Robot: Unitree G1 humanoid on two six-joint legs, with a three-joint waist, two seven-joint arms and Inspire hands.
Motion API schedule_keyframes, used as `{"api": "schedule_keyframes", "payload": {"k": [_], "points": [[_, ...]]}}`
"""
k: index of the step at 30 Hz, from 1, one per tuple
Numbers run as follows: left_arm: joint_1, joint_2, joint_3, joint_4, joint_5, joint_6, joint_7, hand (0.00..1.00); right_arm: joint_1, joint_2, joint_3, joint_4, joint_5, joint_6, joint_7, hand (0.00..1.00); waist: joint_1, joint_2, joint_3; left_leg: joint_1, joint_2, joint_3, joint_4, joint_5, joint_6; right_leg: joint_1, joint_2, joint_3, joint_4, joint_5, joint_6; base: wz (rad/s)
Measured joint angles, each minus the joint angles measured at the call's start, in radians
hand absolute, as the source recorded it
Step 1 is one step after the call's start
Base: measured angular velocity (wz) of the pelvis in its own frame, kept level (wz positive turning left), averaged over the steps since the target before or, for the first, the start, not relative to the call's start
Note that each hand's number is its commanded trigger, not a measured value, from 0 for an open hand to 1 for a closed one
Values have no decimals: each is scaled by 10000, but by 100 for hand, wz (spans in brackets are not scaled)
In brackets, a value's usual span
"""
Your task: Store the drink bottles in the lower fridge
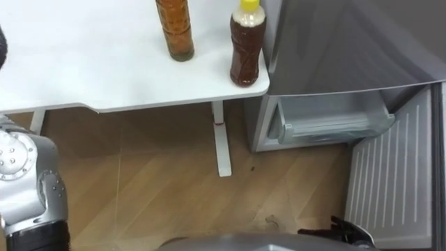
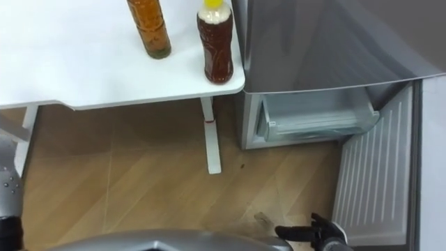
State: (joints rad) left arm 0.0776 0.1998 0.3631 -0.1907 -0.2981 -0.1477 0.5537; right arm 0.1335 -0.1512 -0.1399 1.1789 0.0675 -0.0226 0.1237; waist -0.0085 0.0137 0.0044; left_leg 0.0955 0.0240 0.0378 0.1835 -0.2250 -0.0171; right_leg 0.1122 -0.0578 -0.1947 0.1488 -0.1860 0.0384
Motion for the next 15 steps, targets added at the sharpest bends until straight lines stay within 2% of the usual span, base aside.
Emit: {"api": "schedule_keyframes", "payload": {"k": [2,5,7,10,13,15], "points": [[-28,23,-309,-613,-5,306,-609,0,-60,1,-4,3,-11,14,110,0,-137,-11,-6,-33,0,-1,1,0,0,-18,1,1,-8,0,0,0],[-176,204,-825,-1327,70,499,-1401,0,-184,-1,-30,-3,-403,12,198,0,-280,11,2,-47,-2,9,0,0,0,-10,2,59,12,1,-1,-3],[-430,281,-1015,-1508,71,588,-1940,0,-256,-9,-41,-32,-558,7,238,0,-406,37,-2,-47,-1,15,6,1,0,2,2,51,14,1,-2,0],[-762,617,-1425,-1610,48,762,-2832,0,-256,-103,-15,-49,-683,-7,311,0,-481,86,-5,-54,0,32,48,0,0,9,2,81,17,3,-4,-1],[-893,637,-1759,-1611,18,807,-3621,0,-258,-211,1,-55,-686,-11,289,0,-488,178,16,11,4,142,45,1,0,15,2,189,34,4,-4,-9],[-894,638,-1794,-1634,-29,938,-3988,0,-254,-257,0,-55,-691,-10,289,0,-504,228,0,34,5,179,46,1,0,4,3,263,49,4,-4,-11]]}}
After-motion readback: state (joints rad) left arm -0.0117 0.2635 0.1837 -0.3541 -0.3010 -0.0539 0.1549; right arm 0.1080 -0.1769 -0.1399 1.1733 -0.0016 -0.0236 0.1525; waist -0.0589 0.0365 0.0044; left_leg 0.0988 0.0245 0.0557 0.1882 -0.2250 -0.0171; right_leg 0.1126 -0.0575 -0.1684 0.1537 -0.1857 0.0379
